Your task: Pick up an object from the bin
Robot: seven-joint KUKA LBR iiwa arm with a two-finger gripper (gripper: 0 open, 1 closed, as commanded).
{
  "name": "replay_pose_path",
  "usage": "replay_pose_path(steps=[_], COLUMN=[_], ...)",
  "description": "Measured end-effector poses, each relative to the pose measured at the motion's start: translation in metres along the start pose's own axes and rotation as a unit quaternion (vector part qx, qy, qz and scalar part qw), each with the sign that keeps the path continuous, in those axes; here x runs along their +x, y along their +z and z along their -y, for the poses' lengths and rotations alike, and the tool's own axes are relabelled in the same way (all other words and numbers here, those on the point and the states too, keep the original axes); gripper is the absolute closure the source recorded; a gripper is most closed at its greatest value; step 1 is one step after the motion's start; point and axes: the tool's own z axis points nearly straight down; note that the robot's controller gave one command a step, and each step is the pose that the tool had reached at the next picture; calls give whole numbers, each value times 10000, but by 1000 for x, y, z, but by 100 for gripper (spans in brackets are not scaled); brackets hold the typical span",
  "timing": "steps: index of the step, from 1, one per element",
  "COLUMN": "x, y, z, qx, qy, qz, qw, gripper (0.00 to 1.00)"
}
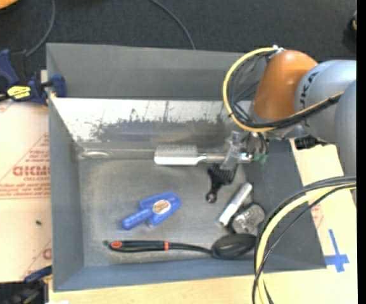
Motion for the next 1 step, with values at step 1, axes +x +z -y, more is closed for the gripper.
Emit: replay_pose_path(steps=[1], x=[0], y=[-4], z=[0], qx=[0], qy=[-2], qz=[6], qw=[10000], gripper=[100])
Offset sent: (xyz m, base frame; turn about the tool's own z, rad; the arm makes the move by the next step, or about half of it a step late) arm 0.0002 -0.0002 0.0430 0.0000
